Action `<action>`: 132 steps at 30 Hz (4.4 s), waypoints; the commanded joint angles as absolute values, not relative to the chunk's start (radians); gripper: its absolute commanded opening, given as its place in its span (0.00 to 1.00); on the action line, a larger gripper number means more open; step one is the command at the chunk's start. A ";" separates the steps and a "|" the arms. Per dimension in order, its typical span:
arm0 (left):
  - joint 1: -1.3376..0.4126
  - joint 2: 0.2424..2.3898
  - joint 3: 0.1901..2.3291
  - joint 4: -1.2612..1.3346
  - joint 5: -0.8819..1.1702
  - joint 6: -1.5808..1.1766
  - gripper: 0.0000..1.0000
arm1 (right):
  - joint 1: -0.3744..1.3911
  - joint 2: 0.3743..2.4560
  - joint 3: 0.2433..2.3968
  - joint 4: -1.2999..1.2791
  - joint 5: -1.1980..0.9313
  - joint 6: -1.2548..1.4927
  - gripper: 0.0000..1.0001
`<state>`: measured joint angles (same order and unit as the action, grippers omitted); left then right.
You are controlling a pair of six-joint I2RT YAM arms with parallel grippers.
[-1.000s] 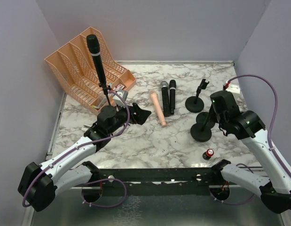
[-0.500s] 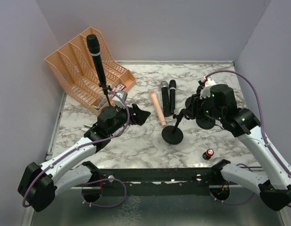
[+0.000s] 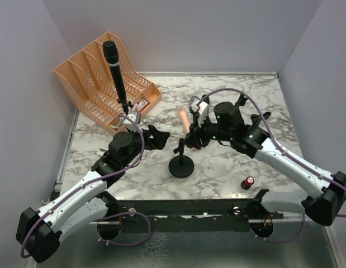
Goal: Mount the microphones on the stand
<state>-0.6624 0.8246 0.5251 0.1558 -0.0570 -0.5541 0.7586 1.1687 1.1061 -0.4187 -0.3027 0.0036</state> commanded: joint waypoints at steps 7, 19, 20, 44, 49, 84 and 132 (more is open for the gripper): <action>-0.662 0.741 0.508 0.066 -0.080 -0.538 0.91 | 0.788 1.336 1.162 -0.259 -0.475 -0.208 0.48; -0.663 0.774 0.515 0.121 0.049 -0.496 0.92 | 0.787 1.270 1.153 -0.151 -0.235 -0.032 0.72; -0.662 0.779 0.515 0.123 0.057 -0.493 0.92 | 0.787 1.271 1.169 -0.150 -0.186 -0.008 0.72; -0.664 0.755 0.472 0.177 0.153 -0.491 0.89 | 0.670 1.838 1.472 -0.508 0.267 0.358 0.63; -0.664 0.756 0.468 0.181 0.146 -0.491 0.89 | 0.654 1.883 1.481 -0.498 0.327 0.368 0.58; -0.663 0.801 0.474 0.204 0.150 -0.512 0.89 | 0.558 2.022 1.532 -0.432 -0.076 0.140 0.60; -0.679 0.994 0.766 0.330 0.325 -0.606 0.90 | 0.603 1.102 0.928 0.427 -0.198 0.441 0.25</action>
<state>-0.6651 0.9668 0.7025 0.2718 0.2306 -0.5831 0.5964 1.1877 0.9787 0.2714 -0.1013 0.3332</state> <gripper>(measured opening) 0.898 0.365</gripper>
